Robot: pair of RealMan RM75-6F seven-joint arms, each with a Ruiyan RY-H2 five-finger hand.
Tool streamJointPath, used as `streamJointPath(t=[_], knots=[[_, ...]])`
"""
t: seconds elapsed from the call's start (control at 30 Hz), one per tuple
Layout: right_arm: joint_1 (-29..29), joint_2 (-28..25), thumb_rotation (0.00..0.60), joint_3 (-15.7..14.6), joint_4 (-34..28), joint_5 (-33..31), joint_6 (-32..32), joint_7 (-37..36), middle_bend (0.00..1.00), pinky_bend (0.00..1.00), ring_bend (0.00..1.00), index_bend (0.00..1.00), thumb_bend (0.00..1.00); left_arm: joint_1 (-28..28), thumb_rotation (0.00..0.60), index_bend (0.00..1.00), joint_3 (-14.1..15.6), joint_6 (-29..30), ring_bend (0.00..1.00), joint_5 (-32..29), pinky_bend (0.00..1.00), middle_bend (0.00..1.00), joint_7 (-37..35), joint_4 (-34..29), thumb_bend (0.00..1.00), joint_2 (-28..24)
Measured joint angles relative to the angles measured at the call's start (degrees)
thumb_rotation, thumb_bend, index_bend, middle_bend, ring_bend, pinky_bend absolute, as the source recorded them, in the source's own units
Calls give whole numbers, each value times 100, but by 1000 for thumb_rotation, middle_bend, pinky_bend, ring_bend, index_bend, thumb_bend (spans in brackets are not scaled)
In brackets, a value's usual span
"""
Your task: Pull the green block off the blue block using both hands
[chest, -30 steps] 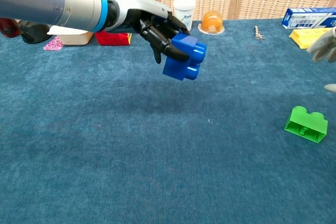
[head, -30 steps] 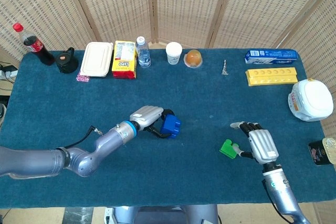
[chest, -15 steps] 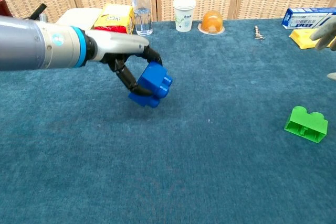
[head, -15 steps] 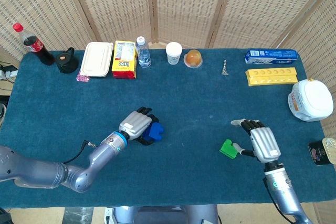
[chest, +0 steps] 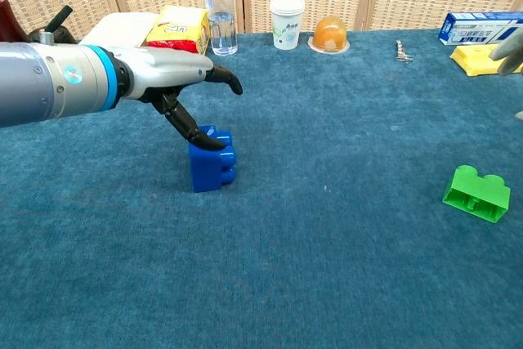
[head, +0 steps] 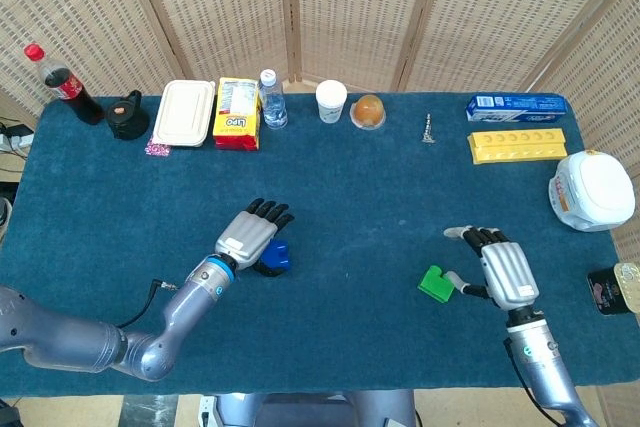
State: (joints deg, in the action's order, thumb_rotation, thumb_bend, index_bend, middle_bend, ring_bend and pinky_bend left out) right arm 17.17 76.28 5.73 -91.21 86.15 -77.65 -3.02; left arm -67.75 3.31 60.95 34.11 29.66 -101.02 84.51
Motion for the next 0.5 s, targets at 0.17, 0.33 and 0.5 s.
streamJointPath(t=[0.17, 0.33, 0.5], knots=[[-24, -59, 600, 22, 35, -68, 2, -102, 372, 292, 368, 291, 291, 274, 473, 133, -71, 400, 0, 279, 0, 67, -15, -304, 240, -164], [-72, -126, 600, 24, 90, -165, 20, -183, 379, 294, 374, 290, 291, 709, 553, 133, -50, 1072, 0, 634, 0, 67, -31, -674, 251, -340], [-154, -181, 600, 25, 101, -333, 14, 18, 389, 304, 380, 291, 292, 1472, 553, 133, 150, 1959, 0, 1254, 0, 67, -157, -1113, 250, -639]])
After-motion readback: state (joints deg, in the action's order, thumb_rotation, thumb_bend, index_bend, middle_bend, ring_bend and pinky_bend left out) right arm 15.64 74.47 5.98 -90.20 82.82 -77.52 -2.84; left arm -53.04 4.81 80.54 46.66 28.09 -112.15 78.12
